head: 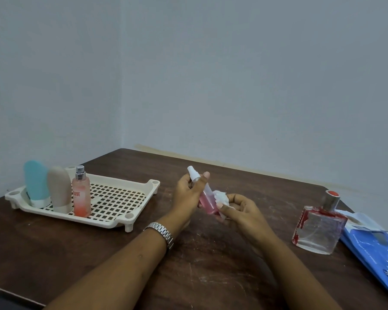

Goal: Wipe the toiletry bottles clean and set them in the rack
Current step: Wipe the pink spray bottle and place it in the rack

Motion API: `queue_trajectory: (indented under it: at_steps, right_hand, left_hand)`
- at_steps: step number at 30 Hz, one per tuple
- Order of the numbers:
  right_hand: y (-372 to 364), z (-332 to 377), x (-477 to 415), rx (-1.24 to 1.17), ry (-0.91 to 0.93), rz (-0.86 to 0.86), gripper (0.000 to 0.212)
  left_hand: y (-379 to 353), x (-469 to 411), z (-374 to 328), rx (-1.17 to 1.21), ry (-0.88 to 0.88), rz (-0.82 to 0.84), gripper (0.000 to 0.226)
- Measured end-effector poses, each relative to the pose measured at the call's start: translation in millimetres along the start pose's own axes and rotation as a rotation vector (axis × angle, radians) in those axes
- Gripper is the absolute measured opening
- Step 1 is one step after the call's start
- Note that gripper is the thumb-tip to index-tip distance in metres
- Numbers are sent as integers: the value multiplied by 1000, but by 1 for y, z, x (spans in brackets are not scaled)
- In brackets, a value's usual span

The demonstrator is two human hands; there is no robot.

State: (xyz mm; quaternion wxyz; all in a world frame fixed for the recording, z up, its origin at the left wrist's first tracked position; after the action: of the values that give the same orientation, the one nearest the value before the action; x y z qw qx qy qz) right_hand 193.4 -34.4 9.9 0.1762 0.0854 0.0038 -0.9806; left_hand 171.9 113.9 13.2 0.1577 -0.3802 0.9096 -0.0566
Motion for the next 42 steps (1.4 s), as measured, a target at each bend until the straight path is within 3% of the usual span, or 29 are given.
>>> queue_trajectory:
  at_steps: [3, 6, 12, 21, 32, 42]
  right_hand:
    - [-12, -10, 5, 56, -48, 76, 54]
    - [-22, -14, 12, 37, -59, 143, 40]
    - [-20, -7, 11, -5, -16, 117, 40]
    - [3, -12, -2, 109, 96, -241, 17]
    - [22, 13, -2, 555, 402, -469, 26]
    - [29, 2, -3, 400, 260, -485, 11]
  left_hand:
    - [-2, 0, 3, 61, 49, 25, 45]
    - [-10, 6, 3, 71, 36, 79, 44]
    - [-11, 5, -3, 90, 10, 123, 27]
    - [-20, 13, -2, 187, 49, 221, 29]
    - [-14, 8, -1, 239, 111, 224, 26]
    - [-19, 11, 2, 226, 114, 247, 23]
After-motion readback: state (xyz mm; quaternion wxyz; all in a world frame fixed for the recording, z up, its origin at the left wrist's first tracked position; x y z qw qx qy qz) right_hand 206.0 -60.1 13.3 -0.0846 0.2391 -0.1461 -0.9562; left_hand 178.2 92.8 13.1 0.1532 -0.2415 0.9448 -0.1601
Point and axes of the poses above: each hand's wrist, its own x-axis away from the middle knuckle, its own y-axis out of the back of the hand, z = x × y, the point moved 7 cm from there along -x, towards the middle knuckle, and after that the axes turned 14 degrees about -z, right-handed, at the moved point
